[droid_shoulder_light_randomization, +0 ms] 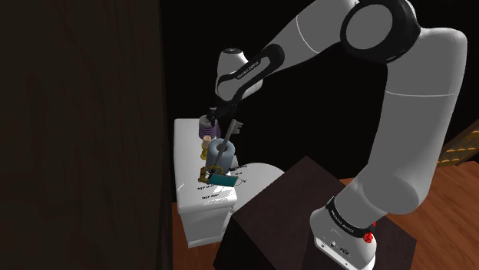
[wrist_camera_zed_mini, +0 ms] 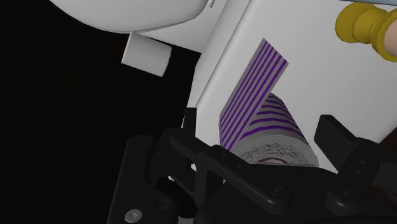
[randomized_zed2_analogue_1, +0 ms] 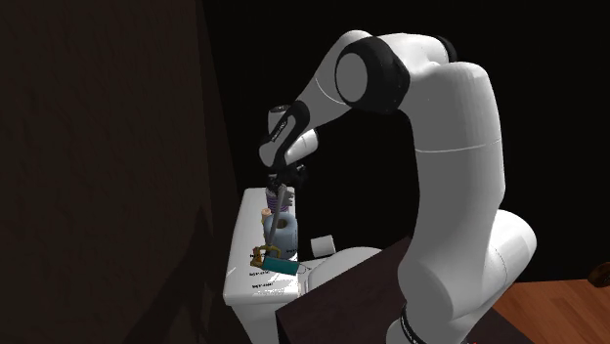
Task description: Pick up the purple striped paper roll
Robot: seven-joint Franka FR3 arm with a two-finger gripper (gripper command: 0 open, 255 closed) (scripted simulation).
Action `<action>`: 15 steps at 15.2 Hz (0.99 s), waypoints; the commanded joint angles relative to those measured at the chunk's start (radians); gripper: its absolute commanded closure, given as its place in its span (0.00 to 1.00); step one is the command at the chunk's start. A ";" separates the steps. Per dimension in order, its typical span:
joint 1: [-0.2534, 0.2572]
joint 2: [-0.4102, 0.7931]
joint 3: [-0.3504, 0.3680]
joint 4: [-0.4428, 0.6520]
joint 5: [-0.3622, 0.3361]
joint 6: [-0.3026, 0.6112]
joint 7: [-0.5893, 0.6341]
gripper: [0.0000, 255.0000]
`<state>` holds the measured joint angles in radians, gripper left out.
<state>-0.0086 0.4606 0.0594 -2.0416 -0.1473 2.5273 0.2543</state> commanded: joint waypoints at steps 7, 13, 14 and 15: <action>0.008 0.129 -0.012 0.067 -0.011 0.060 0.015 0.00; 0.011 0.148 -0.015 0.069 -0.014 0.077 0.019 1.00; 0.011 0.148 -0.015 0.069 -0.014 0.077 0.019 1.00; 0.011 0.148 -0.015 0.069 -0.014 0.077 0.019 1.00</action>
<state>0.0019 0.6073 0.0440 -1.9723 -0.1617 2.6034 0.2735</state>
